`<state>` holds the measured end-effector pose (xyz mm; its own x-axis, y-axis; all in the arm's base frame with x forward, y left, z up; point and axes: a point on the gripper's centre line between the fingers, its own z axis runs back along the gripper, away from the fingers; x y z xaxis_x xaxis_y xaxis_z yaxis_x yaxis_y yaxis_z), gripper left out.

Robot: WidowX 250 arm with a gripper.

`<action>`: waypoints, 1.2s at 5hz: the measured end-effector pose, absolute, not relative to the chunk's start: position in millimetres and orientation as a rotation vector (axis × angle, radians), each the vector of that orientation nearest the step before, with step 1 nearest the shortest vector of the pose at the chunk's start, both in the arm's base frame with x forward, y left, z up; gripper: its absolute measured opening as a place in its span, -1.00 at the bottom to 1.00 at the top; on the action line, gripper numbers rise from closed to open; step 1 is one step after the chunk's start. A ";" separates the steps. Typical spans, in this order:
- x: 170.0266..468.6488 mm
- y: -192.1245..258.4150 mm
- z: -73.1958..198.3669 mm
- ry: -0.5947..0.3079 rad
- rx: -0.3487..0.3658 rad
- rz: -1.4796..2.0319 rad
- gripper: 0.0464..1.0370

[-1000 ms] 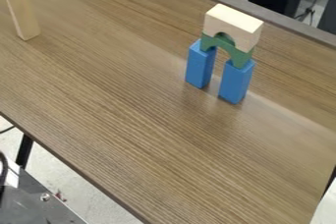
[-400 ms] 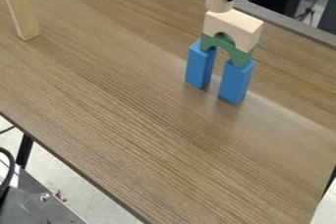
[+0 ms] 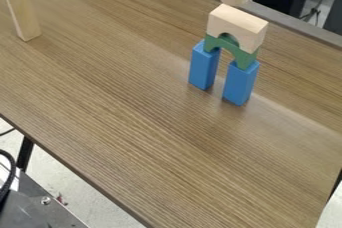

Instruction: Put the cylinder on top of the arch

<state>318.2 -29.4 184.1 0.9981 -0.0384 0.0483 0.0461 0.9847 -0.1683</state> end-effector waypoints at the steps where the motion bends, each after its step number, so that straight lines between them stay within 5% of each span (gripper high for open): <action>1: 323.6 -29.9 180.4 -0.047 -0.170 -0.045 0.01; 6: 328.5 -32.6 154.5 -0.089 -0.120 -0.078 0.01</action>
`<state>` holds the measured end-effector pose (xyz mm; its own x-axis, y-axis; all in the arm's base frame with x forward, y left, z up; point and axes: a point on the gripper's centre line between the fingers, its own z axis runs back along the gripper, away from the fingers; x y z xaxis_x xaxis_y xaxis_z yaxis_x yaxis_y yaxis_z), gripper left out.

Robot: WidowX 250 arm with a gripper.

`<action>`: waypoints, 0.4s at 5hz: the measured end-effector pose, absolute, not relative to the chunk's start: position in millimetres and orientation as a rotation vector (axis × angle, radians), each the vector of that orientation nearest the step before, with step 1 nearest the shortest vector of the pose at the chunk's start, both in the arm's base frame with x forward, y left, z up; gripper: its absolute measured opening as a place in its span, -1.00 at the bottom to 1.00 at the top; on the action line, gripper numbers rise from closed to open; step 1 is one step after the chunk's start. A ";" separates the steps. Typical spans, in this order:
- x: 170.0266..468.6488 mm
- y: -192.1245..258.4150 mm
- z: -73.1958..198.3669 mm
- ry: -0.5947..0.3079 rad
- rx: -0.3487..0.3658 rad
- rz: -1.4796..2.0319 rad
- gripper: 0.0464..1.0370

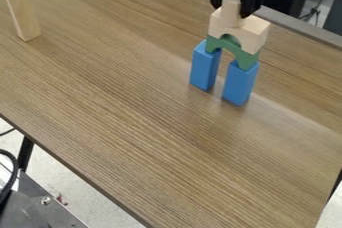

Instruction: Put the cylinder on top of the arch

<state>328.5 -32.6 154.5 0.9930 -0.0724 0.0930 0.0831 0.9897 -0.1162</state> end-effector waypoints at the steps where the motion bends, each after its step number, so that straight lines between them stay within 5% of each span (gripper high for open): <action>1: 329.3 -32.6 154.6 -0.093 -0.123 -0.076 0.01; 2: 332.2 -33.8 158.6 -0.106 -0.131 -0.077 0.01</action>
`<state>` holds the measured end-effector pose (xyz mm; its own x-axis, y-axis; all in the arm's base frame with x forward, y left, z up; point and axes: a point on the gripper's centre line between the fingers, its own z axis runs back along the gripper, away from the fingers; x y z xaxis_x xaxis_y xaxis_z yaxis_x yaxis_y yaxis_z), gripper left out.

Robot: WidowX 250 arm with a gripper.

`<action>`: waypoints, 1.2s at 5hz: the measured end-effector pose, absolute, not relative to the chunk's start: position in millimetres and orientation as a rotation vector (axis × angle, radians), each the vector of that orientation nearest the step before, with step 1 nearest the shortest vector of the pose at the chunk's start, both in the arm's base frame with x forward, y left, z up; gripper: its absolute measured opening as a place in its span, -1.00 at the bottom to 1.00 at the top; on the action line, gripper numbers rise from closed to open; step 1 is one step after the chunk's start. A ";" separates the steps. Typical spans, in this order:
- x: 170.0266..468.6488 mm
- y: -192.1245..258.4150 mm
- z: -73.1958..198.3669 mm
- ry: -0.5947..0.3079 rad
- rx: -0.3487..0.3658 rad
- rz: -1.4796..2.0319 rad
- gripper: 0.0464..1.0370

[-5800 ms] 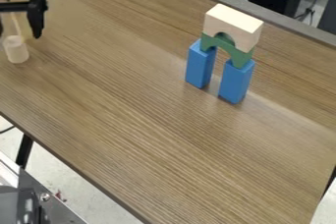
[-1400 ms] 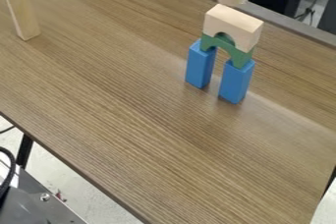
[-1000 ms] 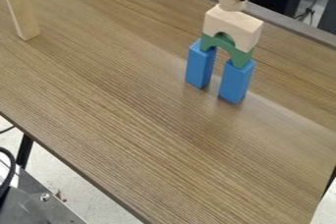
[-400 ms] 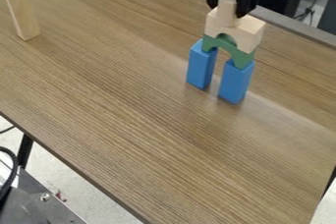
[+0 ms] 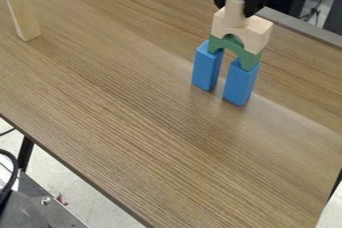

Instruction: Put the cylinder on top of the arch

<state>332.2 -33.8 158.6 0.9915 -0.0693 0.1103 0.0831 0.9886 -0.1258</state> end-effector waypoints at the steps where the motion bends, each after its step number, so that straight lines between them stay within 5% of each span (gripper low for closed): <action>1: 335.0 -34.5 164.9 -0.118 -0.134 -0.081 0.01; 5: 343.6 -30.2 162.9 -0.114 -0.117 -0.081 0.01; 6: 343.0 -30.3 162.3 -0.108 -0.114 -0.085 0.14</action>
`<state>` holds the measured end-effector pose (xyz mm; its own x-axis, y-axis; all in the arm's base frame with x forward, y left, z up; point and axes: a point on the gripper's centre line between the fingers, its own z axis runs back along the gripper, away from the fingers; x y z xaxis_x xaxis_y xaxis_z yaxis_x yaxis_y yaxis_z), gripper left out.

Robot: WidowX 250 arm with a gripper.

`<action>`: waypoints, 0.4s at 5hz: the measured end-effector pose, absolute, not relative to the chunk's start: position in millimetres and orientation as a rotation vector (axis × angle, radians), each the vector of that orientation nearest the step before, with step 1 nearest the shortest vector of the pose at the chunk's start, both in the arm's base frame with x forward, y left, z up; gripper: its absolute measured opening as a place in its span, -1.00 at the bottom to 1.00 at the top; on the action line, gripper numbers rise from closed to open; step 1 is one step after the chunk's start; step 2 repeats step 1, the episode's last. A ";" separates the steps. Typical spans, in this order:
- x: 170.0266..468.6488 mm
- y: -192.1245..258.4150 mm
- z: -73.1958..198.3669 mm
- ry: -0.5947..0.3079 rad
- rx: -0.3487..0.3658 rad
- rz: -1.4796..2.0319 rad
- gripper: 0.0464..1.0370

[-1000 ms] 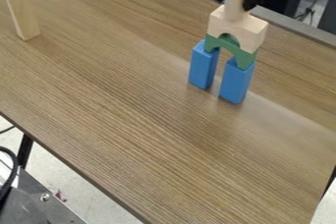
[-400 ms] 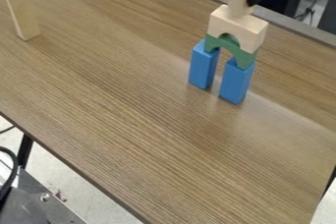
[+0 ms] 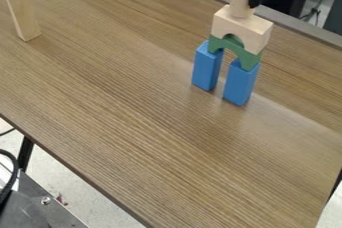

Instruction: Put the cylinder on top of the arch

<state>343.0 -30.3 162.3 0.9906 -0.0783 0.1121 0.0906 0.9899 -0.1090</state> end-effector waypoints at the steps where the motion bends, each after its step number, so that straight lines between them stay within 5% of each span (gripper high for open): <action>1: 342.3 -28.6 157.0 -0.085 -0.091 -0.085 0.76; 2: 342.3 -28.6 157.0 -0.085 -0.091 -0.085 0.76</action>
